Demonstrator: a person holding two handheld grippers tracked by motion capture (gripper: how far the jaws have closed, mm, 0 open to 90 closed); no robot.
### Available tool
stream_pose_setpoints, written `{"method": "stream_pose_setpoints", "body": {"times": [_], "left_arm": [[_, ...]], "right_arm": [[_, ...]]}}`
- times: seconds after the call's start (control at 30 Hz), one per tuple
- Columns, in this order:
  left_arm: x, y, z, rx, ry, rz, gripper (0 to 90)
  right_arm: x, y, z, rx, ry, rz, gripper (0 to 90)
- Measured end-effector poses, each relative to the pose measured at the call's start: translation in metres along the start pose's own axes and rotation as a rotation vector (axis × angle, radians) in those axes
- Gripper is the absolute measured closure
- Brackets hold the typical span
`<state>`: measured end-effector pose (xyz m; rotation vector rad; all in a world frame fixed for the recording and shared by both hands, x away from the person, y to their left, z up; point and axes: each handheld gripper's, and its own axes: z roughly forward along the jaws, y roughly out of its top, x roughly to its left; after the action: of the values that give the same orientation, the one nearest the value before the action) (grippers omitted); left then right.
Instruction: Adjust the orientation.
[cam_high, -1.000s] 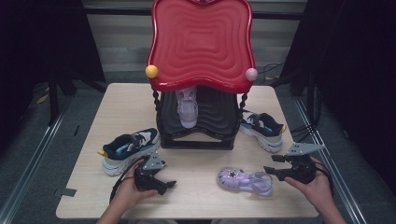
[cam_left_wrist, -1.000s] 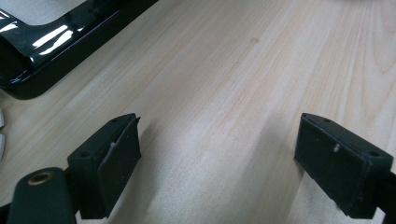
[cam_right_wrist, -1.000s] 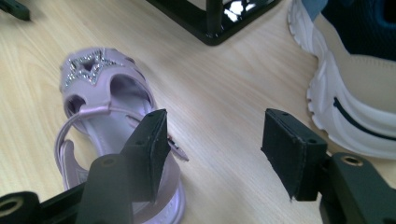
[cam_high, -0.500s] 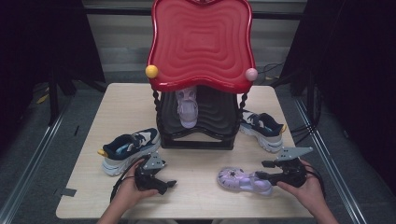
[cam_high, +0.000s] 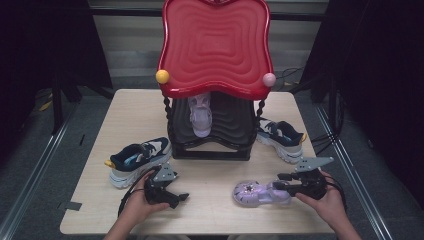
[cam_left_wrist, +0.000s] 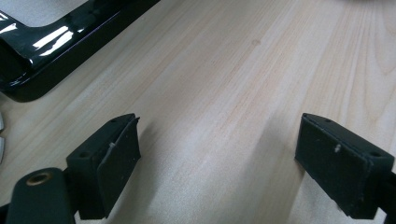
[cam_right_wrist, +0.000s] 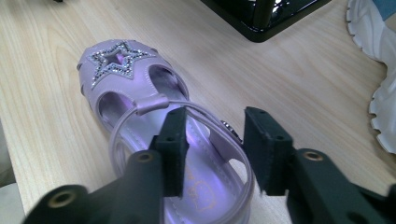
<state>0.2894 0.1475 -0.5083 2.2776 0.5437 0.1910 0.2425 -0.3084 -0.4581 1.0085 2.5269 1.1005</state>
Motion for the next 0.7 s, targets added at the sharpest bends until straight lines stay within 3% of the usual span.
{"method": "stream_pose_setpoints", "body": {"times": [0.23, 0.43, 0.6, 0.7], "left_arm": [[0.0000, 0.0000, 0.0000, 0.000, 0.000, 0.000, 13.0], [0.0000, 0.0000, 0.0000, 0.000, 0.000, -0.001, 13.0], [-0.0001, 0.0001, 0.0001, -0.001, 0.000, -0.002, 13.0], [-0.0001, 0.0002, 0.0003, -0.001, 0.002, -0.004, 13.0]], "right_arm": [[0.0016, 0.0002, -0.0028, 0.001, -0.005, -0.028, 86.0], [0.0018, 0.0009, -0.0027, -0.018, -0.030, -0.039, 88.5], [0.0015, 0.0044, -0.0040, -0.058, -0.062, -0.021, 89.1], [0.0005, 0.0084, -0.0072, -0.084, -0.133, -0.017, 89.2]]}}
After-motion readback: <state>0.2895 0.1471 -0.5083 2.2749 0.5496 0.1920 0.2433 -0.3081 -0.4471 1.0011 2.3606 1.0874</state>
